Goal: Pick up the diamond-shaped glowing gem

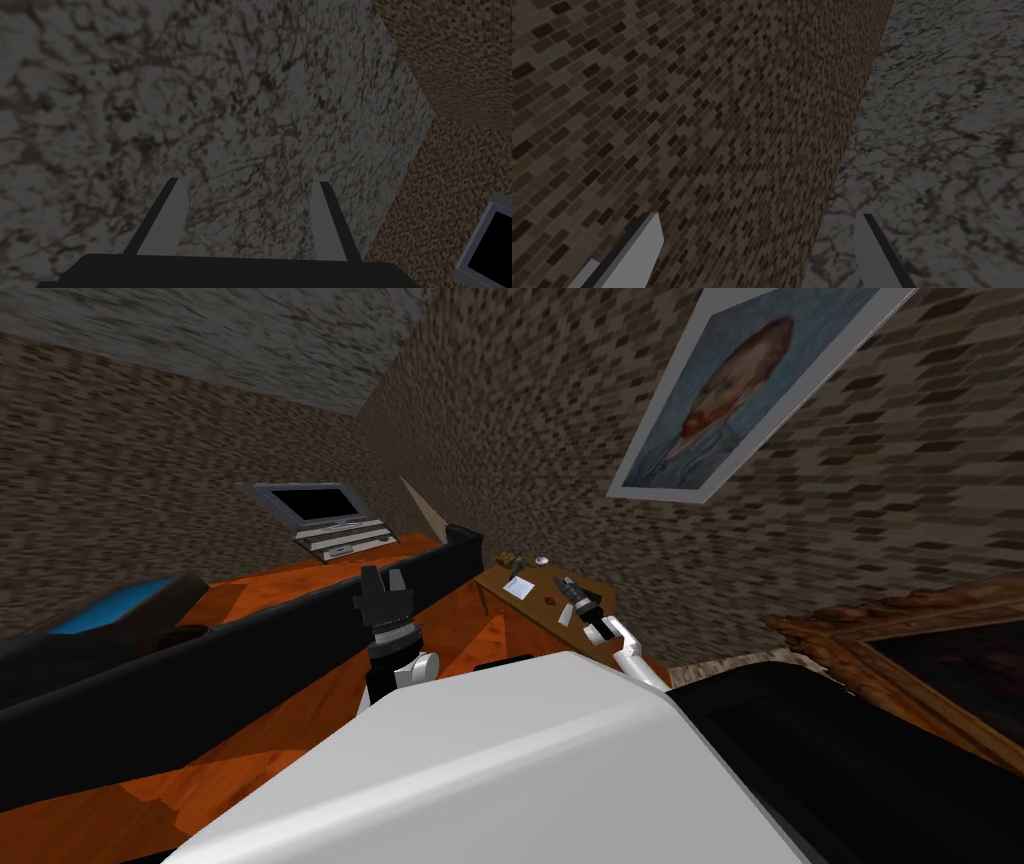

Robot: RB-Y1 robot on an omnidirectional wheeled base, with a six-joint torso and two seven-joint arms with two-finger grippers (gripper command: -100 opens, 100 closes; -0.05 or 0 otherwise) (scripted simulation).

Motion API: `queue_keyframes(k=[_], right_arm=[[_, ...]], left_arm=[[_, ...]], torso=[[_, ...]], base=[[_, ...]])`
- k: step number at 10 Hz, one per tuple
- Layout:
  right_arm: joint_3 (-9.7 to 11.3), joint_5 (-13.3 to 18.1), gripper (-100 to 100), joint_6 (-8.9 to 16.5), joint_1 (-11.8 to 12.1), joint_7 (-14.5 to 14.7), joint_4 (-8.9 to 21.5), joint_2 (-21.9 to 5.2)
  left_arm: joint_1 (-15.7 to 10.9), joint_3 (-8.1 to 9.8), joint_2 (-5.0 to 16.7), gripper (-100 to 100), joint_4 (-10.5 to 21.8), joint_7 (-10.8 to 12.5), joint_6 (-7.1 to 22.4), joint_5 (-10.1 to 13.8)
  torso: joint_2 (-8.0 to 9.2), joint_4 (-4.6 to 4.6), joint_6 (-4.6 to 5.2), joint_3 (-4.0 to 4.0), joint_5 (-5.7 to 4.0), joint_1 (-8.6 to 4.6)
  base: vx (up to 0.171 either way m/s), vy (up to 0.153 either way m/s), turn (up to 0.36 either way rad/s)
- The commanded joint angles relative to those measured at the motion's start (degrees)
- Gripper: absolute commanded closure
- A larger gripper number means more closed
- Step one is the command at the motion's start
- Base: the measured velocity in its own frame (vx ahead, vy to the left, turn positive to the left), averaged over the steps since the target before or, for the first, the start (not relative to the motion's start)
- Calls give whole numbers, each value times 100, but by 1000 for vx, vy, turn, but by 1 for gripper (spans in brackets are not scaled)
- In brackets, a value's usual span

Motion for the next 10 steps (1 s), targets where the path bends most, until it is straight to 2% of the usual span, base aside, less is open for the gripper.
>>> queue_keyframes(k=[1,8,10], right_arm=[[102,165,-100,115,-145,127,286,-203],[377,533,-100,261,-384,384,1234,-572],[620,806,-100,349,-546,566,1693,-788]], left_arm=[[0,0,0,0,0,0,0,0],[0,0,0,0,0,0,0,0],[0,0,0,0,0,0,0,0]], torso=[[0,0,0,0,0,0],[-1,0,0,-1,1,2],[-1,0,0,-1,0,0]], base=[[6,-27,205],[3,-22,100],[2,-32,189]])
